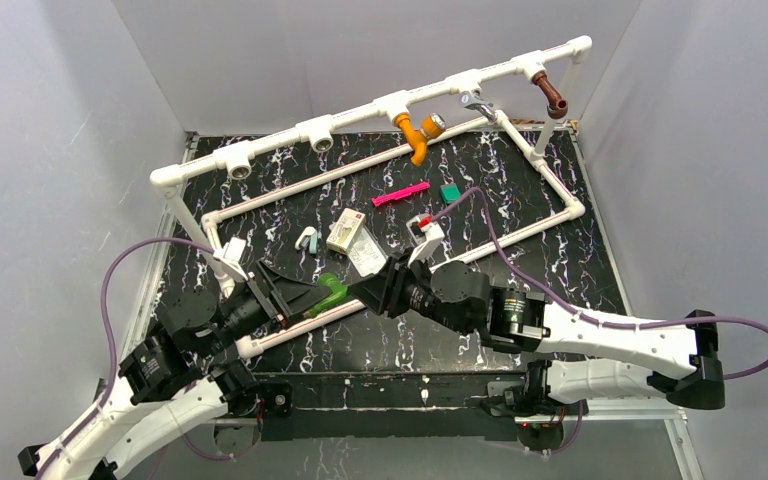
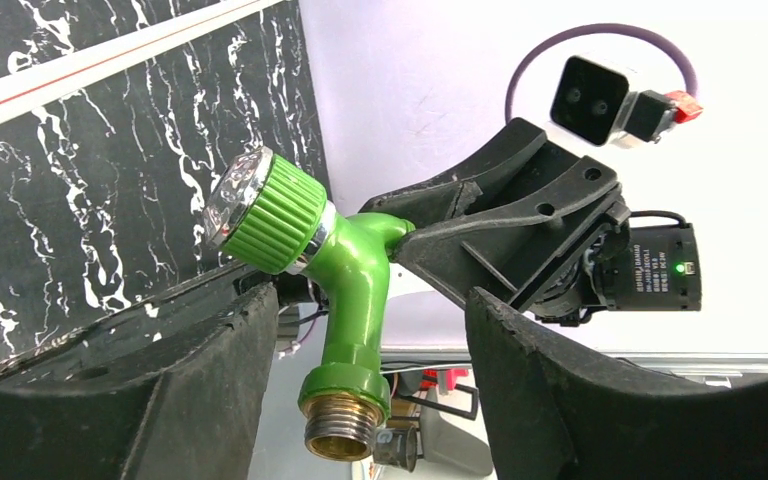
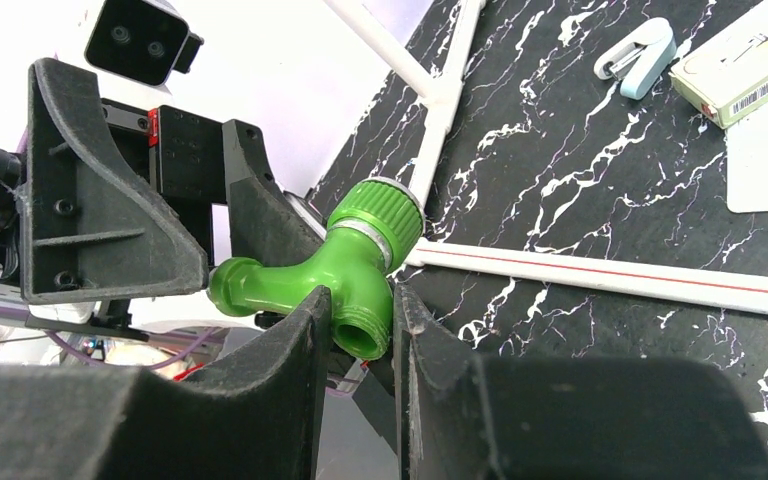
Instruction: Install the water faucets
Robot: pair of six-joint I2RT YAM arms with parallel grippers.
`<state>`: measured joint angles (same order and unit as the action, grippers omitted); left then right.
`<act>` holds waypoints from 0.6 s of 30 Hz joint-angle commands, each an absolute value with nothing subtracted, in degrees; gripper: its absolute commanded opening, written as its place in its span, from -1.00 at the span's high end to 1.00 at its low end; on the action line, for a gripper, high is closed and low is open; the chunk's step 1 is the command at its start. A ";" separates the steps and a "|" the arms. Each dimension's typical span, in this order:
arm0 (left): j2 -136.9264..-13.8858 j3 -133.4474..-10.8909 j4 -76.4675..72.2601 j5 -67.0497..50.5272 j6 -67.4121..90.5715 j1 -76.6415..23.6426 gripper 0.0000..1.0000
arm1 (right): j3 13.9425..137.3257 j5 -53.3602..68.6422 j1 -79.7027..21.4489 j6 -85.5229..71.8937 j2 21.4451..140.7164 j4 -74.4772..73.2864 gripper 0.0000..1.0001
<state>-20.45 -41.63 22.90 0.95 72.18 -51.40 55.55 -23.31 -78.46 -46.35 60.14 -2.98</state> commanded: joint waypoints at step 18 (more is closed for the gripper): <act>-20.11 -40.03 16.13 -2.61 74.66 -51.60 0.04 | 52.48 -32.31 -79.76 -47.73 56.54 4.35 0.97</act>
